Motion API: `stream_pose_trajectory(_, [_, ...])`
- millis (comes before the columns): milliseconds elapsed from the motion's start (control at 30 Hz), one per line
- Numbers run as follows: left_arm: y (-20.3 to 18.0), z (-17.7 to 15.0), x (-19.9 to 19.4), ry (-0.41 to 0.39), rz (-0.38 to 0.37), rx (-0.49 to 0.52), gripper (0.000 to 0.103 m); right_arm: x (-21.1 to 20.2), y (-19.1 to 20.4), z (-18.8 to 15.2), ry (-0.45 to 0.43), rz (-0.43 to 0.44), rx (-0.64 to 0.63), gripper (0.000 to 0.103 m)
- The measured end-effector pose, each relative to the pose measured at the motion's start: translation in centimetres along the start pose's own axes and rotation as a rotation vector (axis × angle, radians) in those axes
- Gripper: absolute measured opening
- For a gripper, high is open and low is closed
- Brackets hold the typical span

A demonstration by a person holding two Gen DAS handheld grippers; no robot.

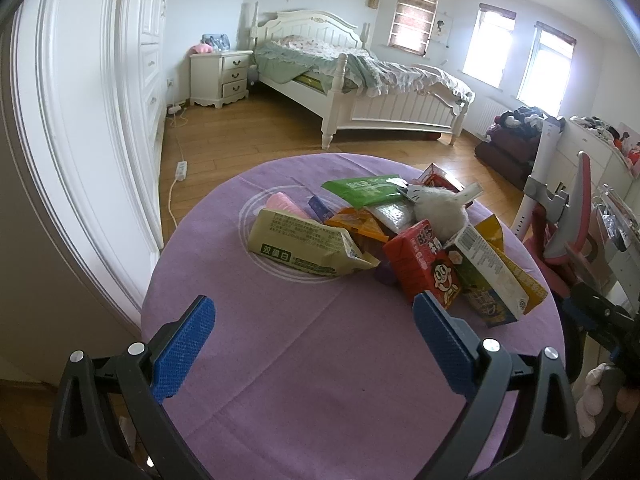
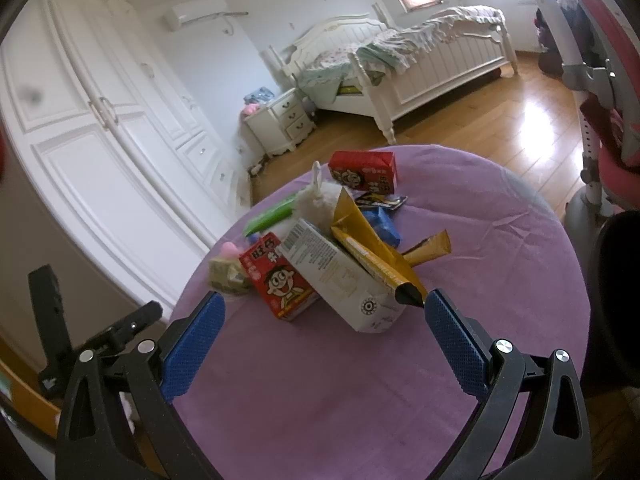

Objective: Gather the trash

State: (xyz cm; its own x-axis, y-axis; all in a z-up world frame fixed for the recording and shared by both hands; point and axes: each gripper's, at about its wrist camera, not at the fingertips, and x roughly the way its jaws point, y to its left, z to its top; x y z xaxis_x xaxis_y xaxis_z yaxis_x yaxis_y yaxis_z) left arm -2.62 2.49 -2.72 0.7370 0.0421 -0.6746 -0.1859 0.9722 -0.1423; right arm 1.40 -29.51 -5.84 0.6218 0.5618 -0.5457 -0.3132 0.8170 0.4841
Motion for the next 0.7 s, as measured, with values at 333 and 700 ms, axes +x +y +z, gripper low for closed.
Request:
stream_pose_trajectory(333, [0.7, -0.1, 1.0, 0.012, -0.026, -0.014, 0.098, 0.9, -0.6, 0.2, 0.042, 0.002, -0.018, 0.099])
stream_pose_trajectory(700, [2.6, 2.1, 5.3, 0.028, -0.103, 0.070, 0.098, 3.8, -0.4, 9.9, -0.001, -0.076, -0.170, 0.084])
